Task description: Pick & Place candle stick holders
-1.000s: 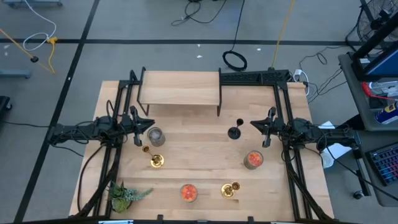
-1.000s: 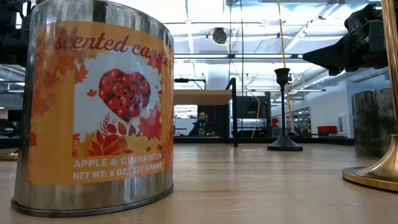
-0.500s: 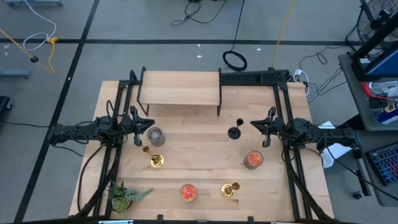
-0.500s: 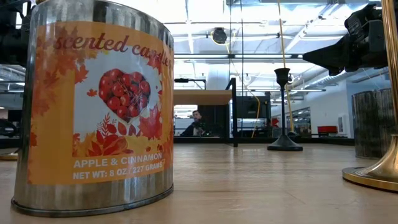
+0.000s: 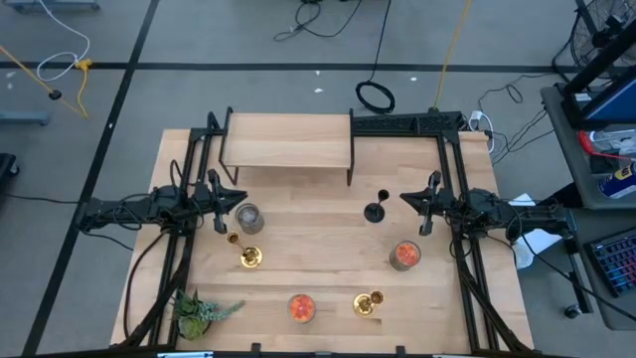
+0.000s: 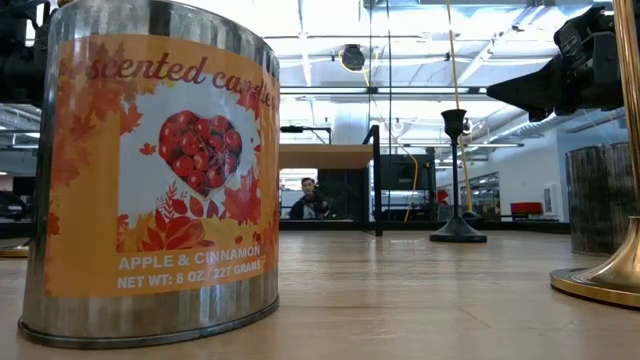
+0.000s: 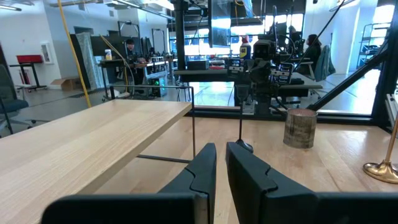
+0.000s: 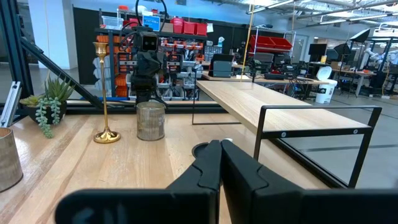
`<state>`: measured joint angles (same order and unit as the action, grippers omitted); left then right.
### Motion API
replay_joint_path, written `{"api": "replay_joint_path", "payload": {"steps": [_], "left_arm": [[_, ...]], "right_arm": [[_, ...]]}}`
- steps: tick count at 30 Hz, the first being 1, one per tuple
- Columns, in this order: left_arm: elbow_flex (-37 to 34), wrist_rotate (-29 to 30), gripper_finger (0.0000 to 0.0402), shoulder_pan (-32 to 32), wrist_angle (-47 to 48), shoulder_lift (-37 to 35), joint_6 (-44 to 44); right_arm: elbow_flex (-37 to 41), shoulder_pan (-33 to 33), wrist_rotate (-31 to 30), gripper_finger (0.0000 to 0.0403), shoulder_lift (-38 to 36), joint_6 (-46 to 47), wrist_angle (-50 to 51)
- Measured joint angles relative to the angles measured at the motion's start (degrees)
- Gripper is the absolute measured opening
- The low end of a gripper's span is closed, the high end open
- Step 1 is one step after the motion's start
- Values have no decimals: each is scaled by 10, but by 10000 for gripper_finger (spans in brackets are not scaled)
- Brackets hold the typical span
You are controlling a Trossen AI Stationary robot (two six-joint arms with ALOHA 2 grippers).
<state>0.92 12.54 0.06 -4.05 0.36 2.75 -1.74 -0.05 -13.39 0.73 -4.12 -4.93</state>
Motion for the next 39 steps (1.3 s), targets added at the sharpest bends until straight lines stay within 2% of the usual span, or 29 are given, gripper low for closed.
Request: {"api": "replay_joint_path", "payload": {"steps": [26,39], "left_arm": [[0,0,42,0,-1,0,0],[0,10,42,0,-33,0,-3]], "right_arm": [[0,0,0,9,0,0,0],[0,0,0,9,0,0,0]]}}
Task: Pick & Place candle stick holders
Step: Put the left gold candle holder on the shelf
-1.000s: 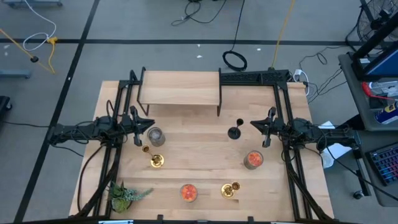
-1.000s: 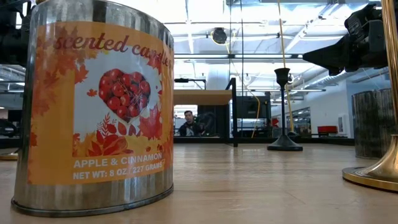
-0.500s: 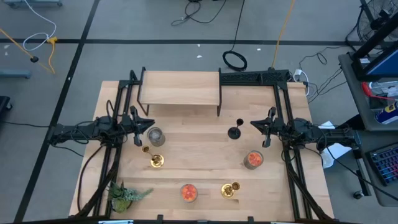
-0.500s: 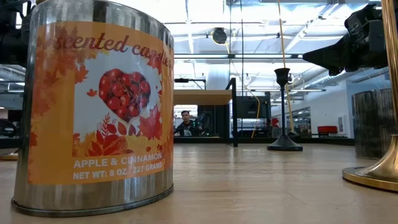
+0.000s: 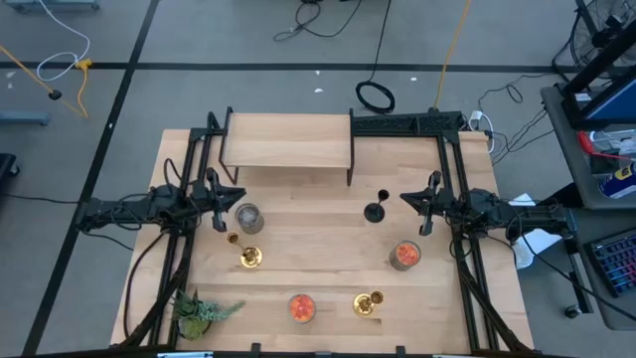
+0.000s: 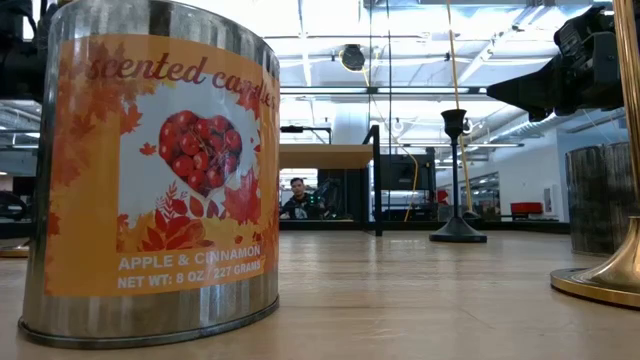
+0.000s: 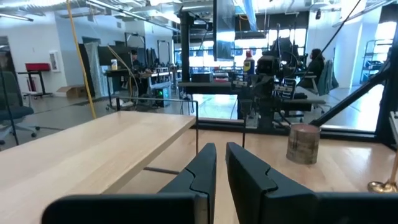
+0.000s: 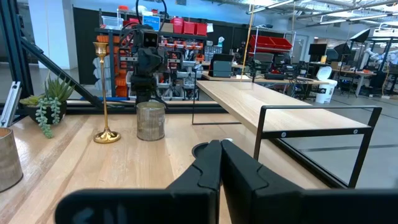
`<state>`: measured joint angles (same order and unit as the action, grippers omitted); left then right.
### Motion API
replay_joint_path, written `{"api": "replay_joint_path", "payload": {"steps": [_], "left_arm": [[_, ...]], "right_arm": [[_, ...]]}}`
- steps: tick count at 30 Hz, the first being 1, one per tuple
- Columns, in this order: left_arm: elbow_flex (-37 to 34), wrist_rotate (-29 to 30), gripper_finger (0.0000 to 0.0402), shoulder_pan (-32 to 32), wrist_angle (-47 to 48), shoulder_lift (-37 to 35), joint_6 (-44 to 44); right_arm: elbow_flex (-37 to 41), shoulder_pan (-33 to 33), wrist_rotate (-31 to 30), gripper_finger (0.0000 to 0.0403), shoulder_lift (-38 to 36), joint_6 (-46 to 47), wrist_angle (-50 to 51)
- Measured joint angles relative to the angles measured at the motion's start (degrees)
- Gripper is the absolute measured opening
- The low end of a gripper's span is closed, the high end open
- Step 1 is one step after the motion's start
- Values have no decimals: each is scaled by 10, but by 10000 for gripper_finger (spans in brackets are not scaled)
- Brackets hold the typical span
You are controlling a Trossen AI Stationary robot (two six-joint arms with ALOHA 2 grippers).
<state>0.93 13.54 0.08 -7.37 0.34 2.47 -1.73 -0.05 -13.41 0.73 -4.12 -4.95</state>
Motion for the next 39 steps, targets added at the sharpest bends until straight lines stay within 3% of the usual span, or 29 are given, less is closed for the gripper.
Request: {"api": "replay_joint_path", "payload": {"steps": [5,14,18,24,31,39], "left_arm": [[0,12,42,0,-9,0,-9],[0,-119,42,0,-6,1,-73],[3,-119,46,0,-23,1,-66],[21,-107,107,0,6,1,-39],[107,-96,192,0,167,4,-18],[213,-113,185,-16,324,67,-71]], "right_arm": [[0,0,0,9,0,17,-11],[0,0,1,9,0,50,-89],[0,-1,-1,9,0,42,-155],[0,-1,41,12,0,23,-201],[0,-1,61,75,15,34,-174],[0,-1,63,156,43,41,-175]]}}
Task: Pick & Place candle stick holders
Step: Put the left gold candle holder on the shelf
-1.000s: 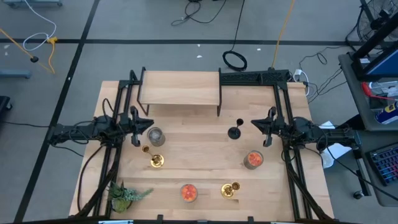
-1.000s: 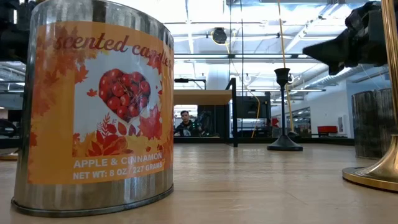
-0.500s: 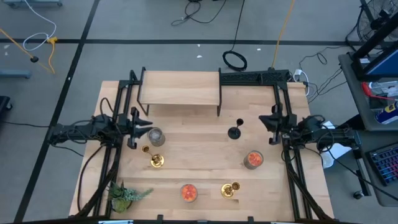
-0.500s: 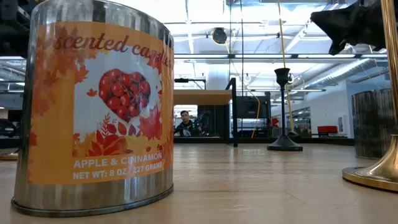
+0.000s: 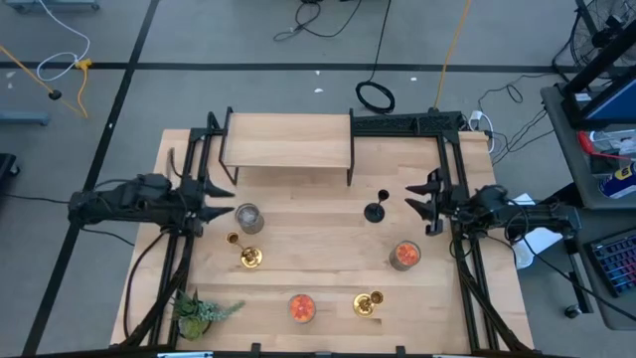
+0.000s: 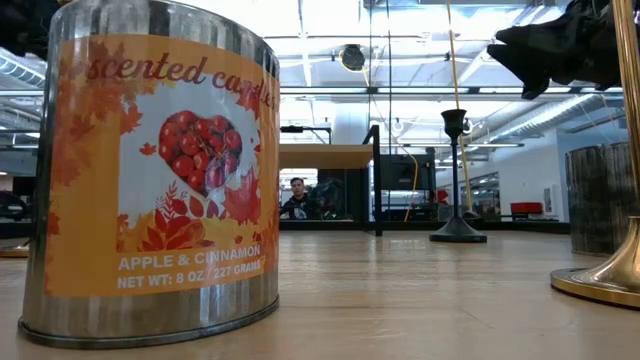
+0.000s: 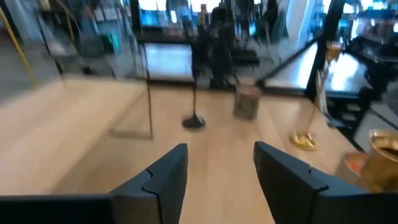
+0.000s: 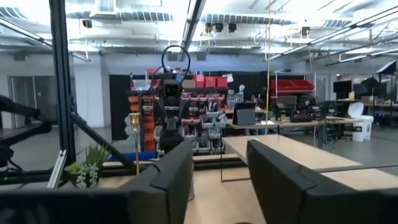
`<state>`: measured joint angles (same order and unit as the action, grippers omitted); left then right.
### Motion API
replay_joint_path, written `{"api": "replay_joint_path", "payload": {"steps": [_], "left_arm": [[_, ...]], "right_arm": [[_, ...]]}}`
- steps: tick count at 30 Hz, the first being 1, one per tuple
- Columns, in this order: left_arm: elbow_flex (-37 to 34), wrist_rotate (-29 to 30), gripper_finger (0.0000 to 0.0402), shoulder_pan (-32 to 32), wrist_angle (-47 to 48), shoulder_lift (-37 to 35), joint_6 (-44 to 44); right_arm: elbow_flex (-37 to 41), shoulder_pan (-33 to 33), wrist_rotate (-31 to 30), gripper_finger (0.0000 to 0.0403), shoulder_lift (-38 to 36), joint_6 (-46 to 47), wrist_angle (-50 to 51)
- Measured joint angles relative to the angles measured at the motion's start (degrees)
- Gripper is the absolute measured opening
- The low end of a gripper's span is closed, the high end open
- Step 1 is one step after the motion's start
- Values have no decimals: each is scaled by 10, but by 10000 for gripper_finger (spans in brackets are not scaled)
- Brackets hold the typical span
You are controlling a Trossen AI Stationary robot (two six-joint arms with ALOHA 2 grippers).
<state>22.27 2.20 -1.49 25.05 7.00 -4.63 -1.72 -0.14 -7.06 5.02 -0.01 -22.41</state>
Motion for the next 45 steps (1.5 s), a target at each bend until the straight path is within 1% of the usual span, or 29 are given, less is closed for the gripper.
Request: {"api": "replay_joint_path", "payload": {"steps": [3,5,10,13,15,18,22,26,30,34,36,38,43,45], "left_arm": [[0,-38,172,-16,46,35,-35],[0,-54,165,-30,41,60,-47],[1,-54,157,-66,53,119,-64],[1,-71,157,-90,52,151,-80],[1,-86,157,-109,52,168,-81],[1,-91,156,-136,45,188,-66],[1,-72,156,-165,20,209,-56],[1,-47,156,-186,-34,229,-56],[1,-45,156,-201,-68,251,-43],[1,-2,154,-211,-72,270,-41],[1,10,140,-216,-73,278,-39],[1,11,114,-219,-73,285,-31],[1,13,22,-228,-78,291,-31],[0,16,16,-231,-102,291,-35]], "right_arm": [[0,0,19,170,6,0,0],[0,0,40,175,7,0,-1],[0,0,71,177,7,14,-17],[0,0,88,174,7,14,-29],[0,0,91,172,7,14,-36],[0,0,87,172,7,10,-36],[0,0,87,172,7,9,-37],[0,0,87,172,7,9,-39],[0,0,87,171,7,9,-39],[0,0,87,171,7,9,-39],[0,0,87,171,7,9,-39],[0,0,87,171,7,9,-39],[0,0,87,171,7,8,-39],[0,0,87,171,7,8,-39]]}}
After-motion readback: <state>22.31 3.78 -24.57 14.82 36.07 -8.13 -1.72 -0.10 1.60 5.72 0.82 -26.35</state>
